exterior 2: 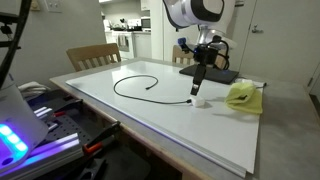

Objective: Put the charging cable in circular form.

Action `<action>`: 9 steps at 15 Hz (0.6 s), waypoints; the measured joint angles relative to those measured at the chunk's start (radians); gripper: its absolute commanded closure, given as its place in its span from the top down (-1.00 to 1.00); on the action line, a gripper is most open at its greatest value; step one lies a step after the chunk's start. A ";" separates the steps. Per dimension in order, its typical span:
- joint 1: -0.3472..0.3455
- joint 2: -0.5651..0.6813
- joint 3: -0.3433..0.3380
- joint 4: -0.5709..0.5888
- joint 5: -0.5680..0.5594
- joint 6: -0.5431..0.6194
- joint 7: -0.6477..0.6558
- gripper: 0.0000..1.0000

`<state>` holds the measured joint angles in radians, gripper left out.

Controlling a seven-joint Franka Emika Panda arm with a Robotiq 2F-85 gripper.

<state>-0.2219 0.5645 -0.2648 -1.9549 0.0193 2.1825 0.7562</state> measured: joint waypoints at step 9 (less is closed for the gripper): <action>0.013 0.002 -0.017 -0.009 -0.005 0.178 -0.161 1.00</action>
<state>-0.2093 0.5662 -0.2818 -1.9637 0.0143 2.3604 0.5956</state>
